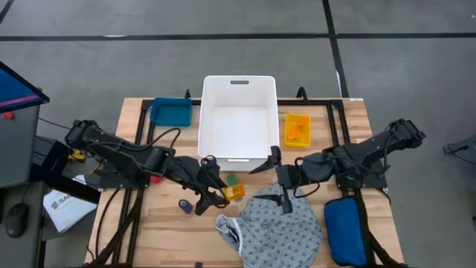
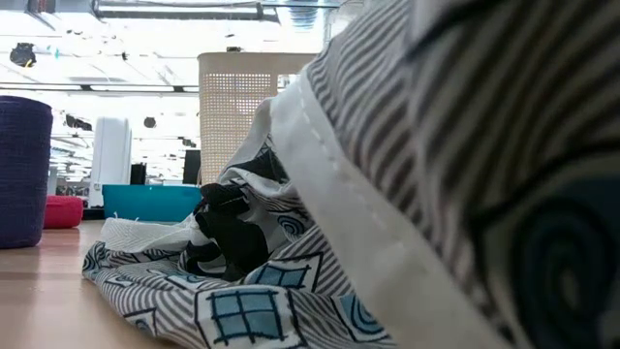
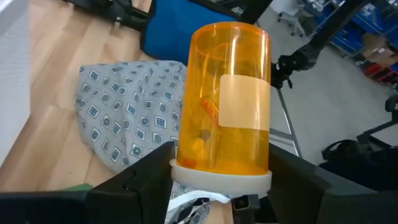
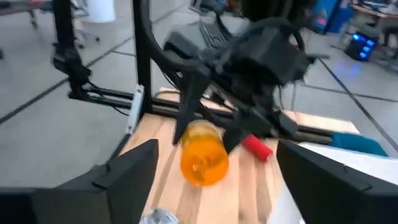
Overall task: Pick & place medical supplies in basket/bin
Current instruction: Put the orange pill bottle into the yellow bin
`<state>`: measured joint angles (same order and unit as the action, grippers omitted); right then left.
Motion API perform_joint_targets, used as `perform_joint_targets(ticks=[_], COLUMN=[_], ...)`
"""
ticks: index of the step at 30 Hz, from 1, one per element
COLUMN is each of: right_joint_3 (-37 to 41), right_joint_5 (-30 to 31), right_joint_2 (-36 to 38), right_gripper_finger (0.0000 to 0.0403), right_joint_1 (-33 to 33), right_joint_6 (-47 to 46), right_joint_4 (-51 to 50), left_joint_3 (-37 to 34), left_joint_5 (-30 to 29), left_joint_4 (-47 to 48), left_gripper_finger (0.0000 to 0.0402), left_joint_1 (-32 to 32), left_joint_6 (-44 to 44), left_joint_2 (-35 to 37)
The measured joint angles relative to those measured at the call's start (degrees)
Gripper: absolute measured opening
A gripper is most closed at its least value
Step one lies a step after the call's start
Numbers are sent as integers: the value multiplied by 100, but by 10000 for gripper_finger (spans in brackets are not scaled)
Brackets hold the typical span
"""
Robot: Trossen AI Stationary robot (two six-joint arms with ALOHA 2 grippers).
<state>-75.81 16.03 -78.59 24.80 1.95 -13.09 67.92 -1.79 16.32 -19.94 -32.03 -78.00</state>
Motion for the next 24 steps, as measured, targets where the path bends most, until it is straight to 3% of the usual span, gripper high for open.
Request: perform_joint_targets(ticks=[7, 16, 24], right_joint_3=[-190, -747, -877], right_joint_5=[-578, -844, -861], right_joint_2=[-297, -897, -986], right_gripper_finger=[360, 360, 345], right_joint_1=[-184, -407, -517], right_joint_6=[156, 320, 320], right_joint_4=[-288, -534, -765], left_joint_3=[0, 0, -4], left_joint_5=[76, 76, 76], left_joint_4=[-38, -111, -190], left_gripper_finger=[214, 214, 214], left_joint_1=[0, 0, 0], left_joint_6=[0, 0, 0], left_joint_2=[0, -2, -2])
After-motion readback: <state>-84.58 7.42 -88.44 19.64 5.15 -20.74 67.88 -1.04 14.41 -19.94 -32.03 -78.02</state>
